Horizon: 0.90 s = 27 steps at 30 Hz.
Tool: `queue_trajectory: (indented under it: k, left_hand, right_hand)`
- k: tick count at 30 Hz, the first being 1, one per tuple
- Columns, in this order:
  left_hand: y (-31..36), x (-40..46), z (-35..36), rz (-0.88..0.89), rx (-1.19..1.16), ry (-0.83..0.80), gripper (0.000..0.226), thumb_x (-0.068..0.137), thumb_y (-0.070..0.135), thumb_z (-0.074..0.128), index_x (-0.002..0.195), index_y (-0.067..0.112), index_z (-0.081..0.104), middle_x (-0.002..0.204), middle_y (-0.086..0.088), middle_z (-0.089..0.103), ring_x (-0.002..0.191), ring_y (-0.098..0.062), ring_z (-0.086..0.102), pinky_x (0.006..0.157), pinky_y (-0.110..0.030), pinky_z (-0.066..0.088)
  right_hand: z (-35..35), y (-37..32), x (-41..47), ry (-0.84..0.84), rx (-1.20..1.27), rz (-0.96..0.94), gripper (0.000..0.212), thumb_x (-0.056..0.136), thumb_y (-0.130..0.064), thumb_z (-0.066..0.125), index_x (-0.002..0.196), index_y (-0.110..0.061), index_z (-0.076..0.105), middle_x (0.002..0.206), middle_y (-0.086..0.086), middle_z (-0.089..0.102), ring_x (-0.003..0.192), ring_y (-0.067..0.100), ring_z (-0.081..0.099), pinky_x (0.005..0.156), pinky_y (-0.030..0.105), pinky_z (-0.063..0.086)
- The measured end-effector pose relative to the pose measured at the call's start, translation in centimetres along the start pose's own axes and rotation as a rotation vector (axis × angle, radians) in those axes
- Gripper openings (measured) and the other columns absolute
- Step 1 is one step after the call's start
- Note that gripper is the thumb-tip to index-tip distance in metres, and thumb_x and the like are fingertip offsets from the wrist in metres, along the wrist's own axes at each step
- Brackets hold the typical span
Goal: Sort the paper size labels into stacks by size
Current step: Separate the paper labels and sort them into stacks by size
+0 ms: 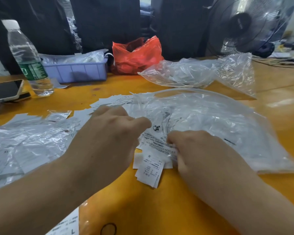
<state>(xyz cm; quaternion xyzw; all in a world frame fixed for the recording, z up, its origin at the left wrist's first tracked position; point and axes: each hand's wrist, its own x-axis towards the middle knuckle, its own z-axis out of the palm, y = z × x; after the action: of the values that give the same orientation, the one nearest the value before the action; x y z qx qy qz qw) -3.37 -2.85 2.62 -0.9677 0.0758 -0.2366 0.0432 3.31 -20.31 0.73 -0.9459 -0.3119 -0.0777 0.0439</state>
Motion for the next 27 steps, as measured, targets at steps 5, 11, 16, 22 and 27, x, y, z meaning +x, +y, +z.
queue_trajectory:
  k: [5,11,16,22,27]
  left_hand:
    - [0.3,0.4,-0.2,0.056,-0.071,0.075,0.031,0.071,-0.008,0.077,0.095,0.01,0.071,0.066,-0.002,0.069,0.064,-0.031,0.06,0.06,-0.045,0.052]
    - [1.5,0.9,-0.2,0.037,-0.155,0.091,0.048,0.068,-0.019,0.068,0.106,0.011,0.068,0.073,-0.007,0.069,0.062,-0.034,0.063,0.045,-0.044,0.052]
    - [1.5,0.9,0.0,0.027,-0.189,0.061,0.048,0.069,-0.02,0.056,0.105,0.009,0.066,0.078,-0.01,0.066,0.061,-0.035,0.061,0.044,-0.044,0.052]
    - [0.8,0.5,-0.4,-0.105,-0.262,0.044,0.03,0.084,-0.005,0.054,0.103,0.015,0.065,0.09,-0.003,0.062,0.067,-0.027,0.059,0.054,-0.043,0.053]
    - [-0.1,-0.1,-1.0,-0.221,-0.249,-0.039,0.018,0.095,0.008,0.05,0.102,0.019,0.063,0.099,0.003,0.053,0.083,-0.02,0.055,0.071,-0.042,0.053]
  right_hand:
    - [0.1,0.8,-0.1,0.103,0.004,0.0,0.017,0.085,-0.017,0.051,0.097,-0.026,0.044,0.074,-0.007,0.033,0.076,0.02,0.038,0.055,0.028,0.036]
    - [-0.5,0.1,-0.7,0.078,0.021,0.054,0.019,0.087,-0.014,0.05,0.101,-0.026,0.048,0.079,-0.007,0.043,0.076,0.021,0.041,0.056,0.028,0.031]
    - [-0.8,-0.3,-0.9,0.109,0.065,0.064,0.028,0.083,-0.011,0.053,0.106,-0.028,0.055,0.089,-0.006,0.058,0.074,0.019,0.046,0.056,0.027,0.037]
    - [-0.6,-0.4,-1.2,0.21,0.156,0.002,0.02,0.091,-0.013,0.051,0.101,-0.025,0.062,0.094,-0.008,0.062,0.088,0.015,0.056,0.07,0.029,0.052]
    - [-0.3,-0.5,-0.7,0.252,0.383,-0.069,0.022,0.096,-0.012,0.054,0.107,-0.024,0.069,0.101,-0.01,0.063,0.09,0.014,0.059,0.075,0.029,0.051]
